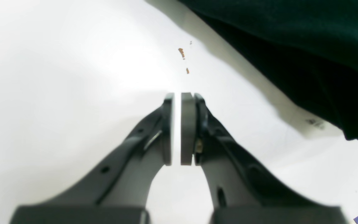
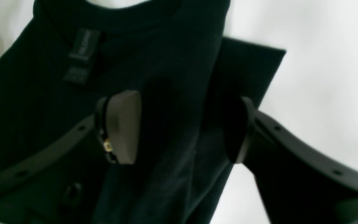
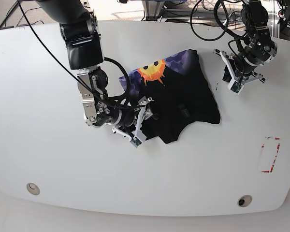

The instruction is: Layout the t-shirt on the table in an organized manner, then fold the t-shirt properly

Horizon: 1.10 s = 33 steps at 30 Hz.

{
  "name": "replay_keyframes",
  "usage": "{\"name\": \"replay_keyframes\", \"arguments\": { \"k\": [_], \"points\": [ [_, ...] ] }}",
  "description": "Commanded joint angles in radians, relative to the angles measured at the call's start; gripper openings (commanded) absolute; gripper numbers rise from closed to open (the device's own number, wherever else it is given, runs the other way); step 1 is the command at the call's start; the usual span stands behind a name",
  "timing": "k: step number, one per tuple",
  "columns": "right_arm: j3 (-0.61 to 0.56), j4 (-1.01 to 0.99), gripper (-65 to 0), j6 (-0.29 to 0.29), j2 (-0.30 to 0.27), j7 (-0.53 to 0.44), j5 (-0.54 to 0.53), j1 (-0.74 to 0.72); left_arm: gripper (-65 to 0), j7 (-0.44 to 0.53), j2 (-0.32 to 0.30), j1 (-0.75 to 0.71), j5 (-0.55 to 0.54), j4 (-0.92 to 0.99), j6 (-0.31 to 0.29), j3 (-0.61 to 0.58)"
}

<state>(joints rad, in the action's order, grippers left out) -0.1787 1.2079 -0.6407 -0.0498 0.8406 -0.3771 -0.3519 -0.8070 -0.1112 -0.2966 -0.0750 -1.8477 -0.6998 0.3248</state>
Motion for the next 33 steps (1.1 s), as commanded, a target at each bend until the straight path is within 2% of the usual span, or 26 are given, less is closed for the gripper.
{"name": "replay_keyframes", "arguments": {
  "k": [1,5,8,15,19,25,30,33],
  "points": [
    [0.0,0.017,-36.0,-0.009,0.001,-0.02,-0.015,-0.019,-63.3,0.019,-0.008,0.006,-0.01,-0.017,0.002,0.003],
    [0.0,0.017,-51.7,-0.009,0.001,-0.02,-0.018,-0.017,-63.3,0.019,-0.008,0.006,-0.01,-0.017,0.002,0.003],
    [0.0,0.017,-58.0,-0.009,0.001,-0.02,-0.018,-0.017,-63.3,0.019,-0.008,0.006,-0.01,-0.016,0.002,0.003],
    [0.003,0.086,-60.1,-0.005,0.001,-0.01,-0.02,-0.017,-63.3,0.019,-0.008,0.004,-0.01,-0.016,0.002,0.001],
    [0.012,0.152,-60.6,-0.003,0.0,0.041,-0.02,0.003,-63.3,0.019,-0.008,0.003,-0.01,-0.014,0.002,0.001],
    [0.032,0.246,-60.7,-0.001,-0.003,0.058,-0.016,0.043,-63.3,0.019,-0.008,0.003,-0.01,-0.014,0.002,0.0],
    [0.032,0.283,-60.7,0.045,-0.022,0.058,-0.018,0.064,-63.3,0.019,-0.008,0.003,-0.01,-0.013,0.002,-0.002],
    [0.032,0.281,-60.7,0.049,-0.035,0.056,-0.02,0.08,-63.3,0.019,-0.008,0.003,-0.01,-0.013,0.002,-0.002]
  ]
}}
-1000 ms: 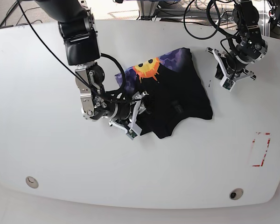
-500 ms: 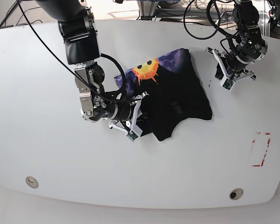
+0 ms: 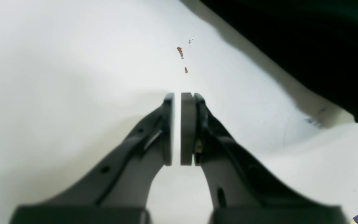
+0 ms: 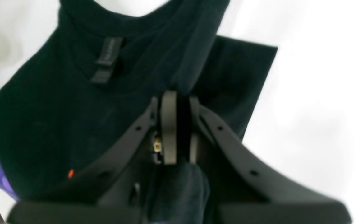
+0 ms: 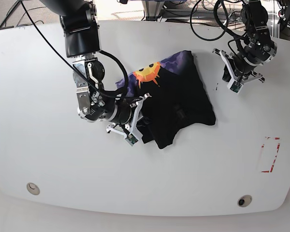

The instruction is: Layout the t-shirt on the table in an organized manner, then fold the t-shirt properly

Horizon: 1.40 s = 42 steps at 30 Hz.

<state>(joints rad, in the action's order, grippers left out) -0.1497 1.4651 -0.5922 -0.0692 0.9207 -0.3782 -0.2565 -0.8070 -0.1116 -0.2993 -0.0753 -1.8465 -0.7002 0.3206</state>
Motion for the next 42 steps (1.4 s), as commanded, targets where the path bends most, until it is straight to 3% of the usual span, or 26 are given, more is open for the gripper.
{"name": "replay_keyframes", "arguments": {
  "k": [1,13,24,33,42],
  "points": [
    [0.003,0.024,-60.7,0.001,-0.017,-0.024,-0.018,-0.016,-63.3,0.019,-0.007,0.005,-0.01,-0.014,0.002,0.002],
    [0.117,-0.014,-60.7,-0.005,-0.037,-0.03,-0.009,-0.011,-63.3,0.019,-0.007,0.005,-0.01,-0.014,0.002,0.001],
    [0.118,0.058,-60.7,-0.007,-0.039,-0.025,-0.018,0.013,-63.3,0.019,-0.007,0.007,-0.01,-0.014,0.002,0.001],
    [0.12,-0.002,-60.7,-0.005,-0.039,-0.068,-0.017,0.021,-63.3,0.019,-0.007,0.007,-0.01,-0.014,0.002,0.001],
    [0.121,0.165,-60.7,0.002,-0.065,-0.044,-0.018,0.058,-63.3,0.019,-0.007,0.007,-0.01,-0.014,0.002,0.001]
  ]
}}
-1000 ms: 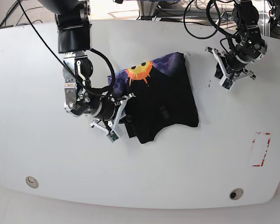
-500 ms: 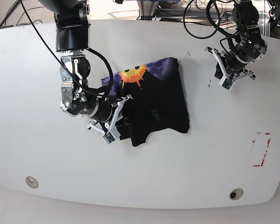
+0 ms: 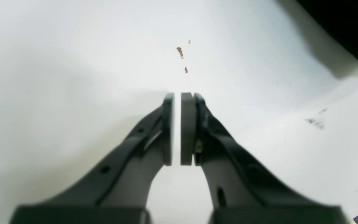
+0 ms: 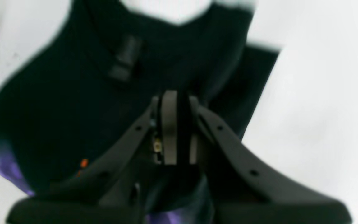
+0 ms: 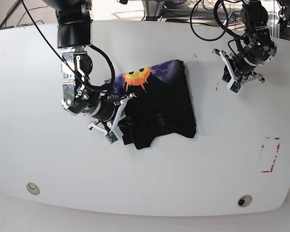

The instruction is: Layout the t-shirt on the table in an organized manner, then fold the t-shirt properly

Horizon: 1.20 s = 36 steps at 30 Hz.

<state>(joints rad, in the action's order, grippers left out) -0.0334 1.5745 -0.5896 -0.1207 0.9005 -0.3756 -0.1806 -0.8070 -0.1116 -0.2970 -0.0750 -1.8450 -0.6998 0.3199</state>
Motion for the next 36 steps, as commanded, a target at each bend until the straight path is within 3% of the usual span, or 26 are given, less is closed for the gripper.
{"name": "replay_keyframes", "arguments": {
  "k": [1,11,14,20,22,29,36],
  "points": [
    [0.007,0.057,-60.7,0.0,-0.015,-0.024,-0.021,-0.018,-63.3,0.019,-0.007,0.005,-0.01,-0.015,0.002,0.002],
    [0.125,-0.041,-59.1,-0.008,-0.015,-0.028,-0.012,-0.026,-63.3,0.019,-0.007,0.003,-0.01,-0.018,0.002,0.002],
    [0.138,-0.041,-51.0,-0.008,-0.015,-0.028,-0.015,-0.026,-63.3,0.019,-0.007,0.003,-0.012,-0.023,0.002,0.002],
    [0.137,-0.036,-23.0,-0.003,-0.015,-0.028,-0.018,-0.029,-63.3,0.019,0.003,0.011,-0.013,-0.052,0.002,0.0],
    [0.137,-0.036,-19.8,-0.003,-0.012,-0.028,-0.013,-0.046,-63.3,0.019,0.031,0.026,-0.013,-0.06,0.002,0.0],
    [0.135,-0.042,-19.8,0.0,-0.009,-0.028,-0.012,-0.073,-63.3,0.015,0.102,0.078,-0.013,-0.061,0.002,-0.006],
    [0.091,-0.042,-19.8,0.0,-0.012,-0.028,-0.012,-0.102,-63.2,0.015,0.138,0.132,-0.009,-0.029,0.002,-0.127]
  ]
}}
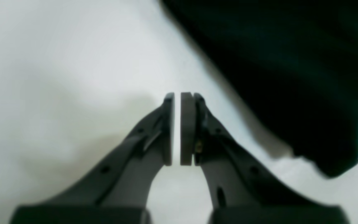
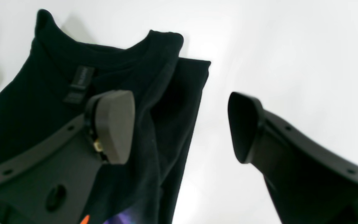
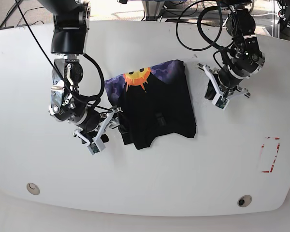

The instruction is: Layout the t-shirt on the table in an organized manner, then fold the t-shirt properly

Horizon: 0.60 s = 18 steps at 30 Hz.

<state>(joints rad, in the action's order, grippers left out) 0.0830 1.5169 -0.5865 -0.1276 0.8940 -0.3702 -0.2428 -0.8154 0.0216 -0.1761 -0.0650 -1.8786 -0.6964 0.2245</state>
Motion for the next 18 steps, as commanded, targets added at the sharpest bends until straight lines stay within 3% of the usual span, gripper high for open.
{"name": "replay_keyframes", "arguments": {
  "k": [1,18],
  "points": [
    [-0.033,0.015,-19.8,-0.003,-0.005,-0.022,-0.017,-0.042,-63.2,0.023,0.005,0.014,-0.017,0.015,-0.002,-0.046],
    [-0.065,0.015,-19.8,-0.003,-0.002,-0.02,-0.026,-0.042,-63.2,0.028,0.016,0.1,-0.019,0.258,-0.002,-0.08]
  ]
}}
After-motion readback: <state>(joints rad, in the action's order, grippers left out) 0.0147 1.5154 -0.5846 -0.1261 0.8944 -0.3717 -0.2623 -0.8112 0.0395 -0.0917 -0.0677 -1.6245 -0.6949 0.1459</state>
